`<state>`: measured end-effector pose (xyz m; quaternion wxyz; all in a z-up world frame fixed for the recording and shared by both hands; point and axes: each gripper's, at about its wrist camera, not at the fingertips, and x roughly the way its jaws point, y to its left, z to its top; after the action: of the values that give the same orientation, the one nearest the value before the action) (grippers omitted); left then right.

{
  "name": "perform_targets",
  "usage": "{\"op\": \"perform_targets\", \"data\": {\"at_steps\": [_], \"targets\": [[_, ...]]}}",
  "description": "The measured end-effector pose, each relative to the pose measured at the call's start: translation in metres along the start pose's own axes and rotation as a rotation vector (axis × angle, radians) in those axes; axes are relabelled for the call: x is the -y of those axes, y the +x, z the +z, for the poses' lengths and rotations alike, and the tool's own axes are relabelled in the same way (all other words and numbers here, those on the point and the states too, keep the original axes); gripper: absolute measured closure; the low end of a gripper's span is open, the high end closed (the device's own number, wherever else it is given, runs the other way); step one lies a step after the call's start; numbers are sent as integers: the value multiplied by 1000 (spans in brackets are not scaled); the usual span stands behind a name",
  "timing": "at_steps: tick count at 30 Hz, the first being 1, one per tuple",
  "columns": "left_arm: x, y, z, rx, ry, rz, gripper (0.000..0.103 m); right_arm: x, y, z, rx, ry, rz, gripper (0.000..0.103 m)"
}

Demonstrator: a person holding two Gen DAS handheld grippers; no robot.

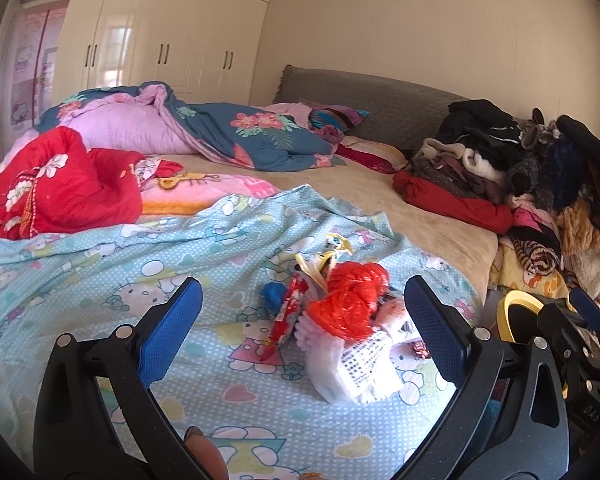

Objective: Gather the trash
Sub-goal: 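Grasp the red plastic bag with the left tool while the right tool grasps the white plastic bag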

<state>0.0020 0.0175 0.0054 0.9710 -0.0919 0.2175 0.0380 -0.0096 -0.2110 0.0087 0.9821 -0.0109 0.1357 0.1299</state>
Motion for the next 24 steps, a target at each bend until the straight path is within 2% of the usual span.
{"op": "perform_targets", "data": {"at_steps": [7, 9, 11, 17, 24], "targets": [[-41, 7, 10, 5, -75, 39, 10, -23, 23, 8, -41, 0, 94, 6], [-53, 11, 13, 2, -95, 29, 10, -27, 31, 10, -58, 6, 114, 6], [-61, 16, 16, -2, -101, 8, 10, -30, 38, 12, -72, 9, 124, 6], [-64, 38, 23, -49, -111, -117, 10, -20, 66, 14, -143, 59, 152, 6], [-37, 80, 25, -166, -57, -236, 10, 7, 95, 6, -242, 99, 158, 6]]}}
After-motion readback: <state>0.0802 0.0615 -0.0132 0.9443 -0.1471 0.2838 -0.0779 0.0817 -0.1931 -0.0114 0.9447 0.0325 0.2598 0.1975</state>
